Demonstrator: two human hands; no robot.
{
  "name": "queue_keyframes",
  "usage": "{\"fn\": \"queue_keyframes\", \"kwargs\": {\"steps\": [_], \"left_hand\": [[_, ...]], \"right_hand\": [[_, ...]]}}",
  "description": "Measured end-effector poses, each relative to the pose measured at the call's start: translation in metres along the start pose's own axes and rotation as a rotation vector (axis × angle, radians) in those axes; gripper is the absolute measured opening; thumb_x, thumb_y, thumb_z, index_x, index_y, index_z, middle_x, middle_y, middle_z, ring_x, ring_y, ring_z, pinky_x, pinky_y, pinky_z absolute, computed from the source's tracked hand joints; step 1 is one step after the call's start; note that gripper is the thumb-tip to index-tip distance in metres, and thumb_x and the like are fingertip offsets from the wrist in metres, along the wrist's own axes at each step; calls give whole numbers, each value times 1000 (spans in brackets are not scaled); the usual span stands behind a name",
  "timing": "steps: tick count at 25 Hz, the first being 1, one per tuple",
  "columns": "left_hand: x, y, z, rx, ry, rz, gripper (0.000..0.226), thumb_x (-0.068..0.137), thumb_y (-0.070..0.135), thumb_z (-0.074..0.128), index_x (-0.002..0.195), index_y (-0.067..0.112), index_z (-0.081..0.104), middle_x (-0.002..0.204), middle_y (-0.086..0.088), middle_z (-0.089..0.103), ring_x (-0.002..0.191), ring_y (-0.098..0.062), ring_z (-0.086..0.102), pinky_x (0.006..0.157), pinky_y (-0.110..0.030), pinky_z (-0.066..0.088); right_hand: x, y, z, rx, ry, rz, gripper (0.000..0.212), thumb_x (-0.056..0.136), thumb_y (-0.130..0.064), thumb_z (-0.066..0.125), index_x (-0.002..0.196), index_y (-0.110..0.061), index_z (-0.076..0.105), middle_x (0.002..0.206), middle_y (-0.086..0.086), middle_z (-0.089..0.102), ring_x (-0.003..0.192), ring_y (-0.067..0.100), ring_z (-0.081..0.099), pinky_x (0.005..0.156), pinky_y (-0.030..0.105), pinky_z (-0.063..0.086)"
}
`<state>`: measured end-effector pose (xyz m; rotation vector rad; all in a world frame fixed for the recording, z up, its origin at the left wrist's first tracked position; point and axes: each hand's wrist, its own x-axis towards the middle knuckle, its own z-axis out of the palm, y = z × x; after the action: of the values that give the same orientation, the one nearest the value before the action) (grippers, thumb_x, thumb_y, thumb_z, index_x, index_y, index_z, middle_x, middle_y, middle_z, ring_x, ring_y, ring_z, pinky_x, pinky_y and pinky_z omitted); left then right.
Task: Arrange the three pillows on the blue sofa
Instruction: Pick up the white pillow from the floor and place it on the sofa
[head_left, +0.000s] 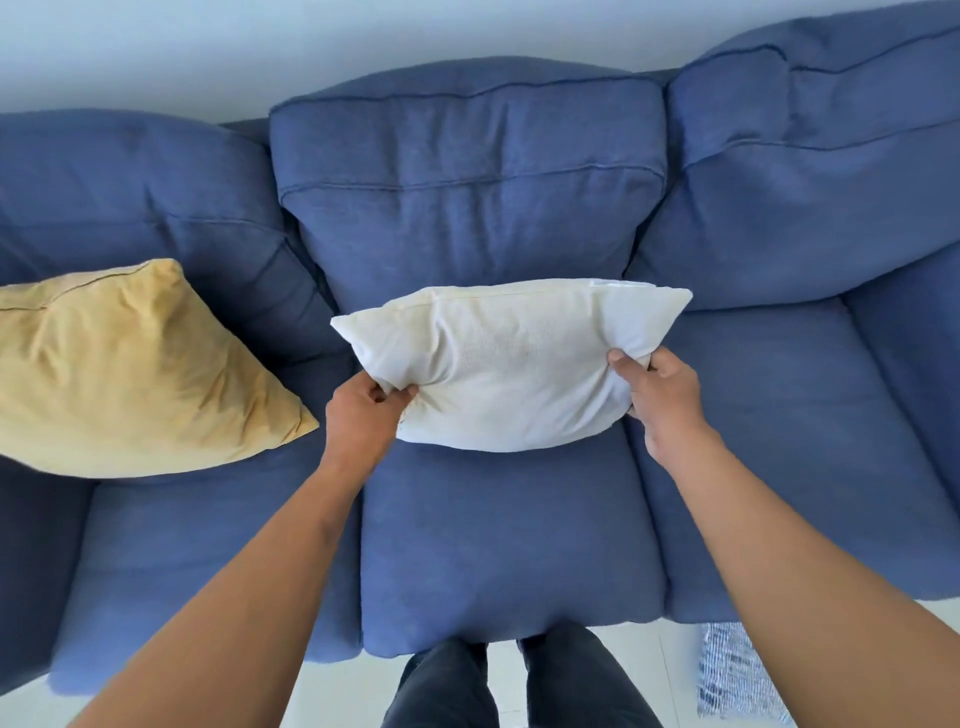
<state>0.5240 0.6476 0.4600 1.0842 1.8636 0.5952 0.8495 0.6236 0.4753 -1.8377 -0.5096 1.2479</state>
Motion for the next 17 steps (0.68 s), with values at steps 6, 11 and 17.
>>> {"fn": "queue_keyframes", "kwargs": {"steps": [6, 11, 17], "left_hand": [[44, 5, 17, 120, 107, 17, 19, 93, 31, 72, 96, 12, 69, 94, -9, 77, 90, -30, 71, 74, -40, 58], [81, -8, 30, 170, -47, -192, 35, 94, 25, 73, 127, 19, 65, 113, 2, 67, 77, -10, 63, 64, -22, 46], [138, 24, 17, -328, 78, -248, 32, 91, 28, 75, 117, 12, 62, 104, -2, 64, 91, -19, 57, 73, -31, 45]], "right_hand": [[65, -6, 23, -78, -47, -10, 24, 100, -20, 69, 107, 2, 67, 99, 17, 68, 90, 20, 61, 96, 50, 58], [103, 6, 36, -246, -120, 60, 38, 98, -15, 71, 135, -18, 65, 126, -2, 61, 110, 12, 61, 91, 20, 52], [131, -28, 54, -97, -31, -23, 31, 92, -23, 78, 120, -20, 65, 113, -3, 76, 90, 5, 68, 77, 21, 50]]}}
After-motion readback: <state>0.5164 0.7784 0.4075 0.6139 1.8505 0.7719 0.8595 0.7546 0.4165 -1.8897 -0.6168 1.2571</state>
